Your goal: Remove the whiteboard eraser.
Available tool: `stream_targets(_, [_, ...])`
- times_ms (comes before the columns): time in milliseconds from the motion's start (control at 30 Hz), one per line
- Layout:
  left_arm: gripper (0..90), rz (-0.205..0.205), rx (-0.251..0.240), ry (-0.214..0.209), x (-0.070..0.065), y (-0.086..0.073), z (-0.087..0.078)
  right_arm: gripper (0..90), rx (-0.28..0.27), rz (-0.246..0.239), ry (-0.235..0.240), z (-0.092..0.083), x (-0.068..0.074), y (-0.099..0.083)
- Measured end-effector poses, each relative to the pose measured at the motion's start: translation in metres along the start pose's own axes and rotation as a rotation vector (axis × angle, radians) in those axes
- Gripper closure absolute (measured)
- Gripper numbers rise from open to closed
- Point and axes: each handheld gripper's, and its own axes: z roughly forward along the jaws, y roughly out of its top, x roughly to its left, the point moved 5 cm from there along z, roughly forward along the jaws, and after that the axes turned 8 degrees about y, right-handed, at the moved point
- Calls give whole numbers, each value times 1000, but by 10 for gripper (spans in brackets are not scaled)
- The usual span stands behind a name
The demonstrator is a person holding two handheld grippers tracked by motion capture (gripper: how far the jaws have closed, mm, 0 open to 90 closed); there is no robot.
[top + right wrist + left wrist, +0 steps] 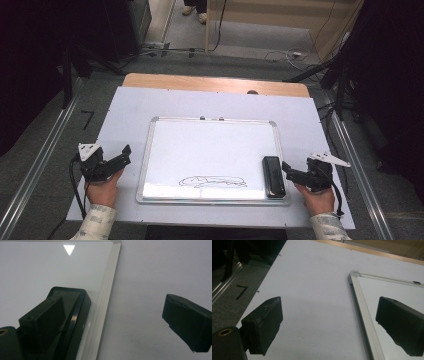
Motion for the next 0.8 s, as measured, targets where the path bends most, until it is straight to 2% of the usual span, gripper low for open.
stream_targets(333, [78,-1,3,0,1,0,0,37,18,-11,34,2,13,-4])
stream_targets(600, [78,1,0,8,1,0,0,42,20,-36,37,5,23,-6])
stream_targets(800, [79,-2,-5,11,2,0,0,46,8,-29,32,4,31,-7])
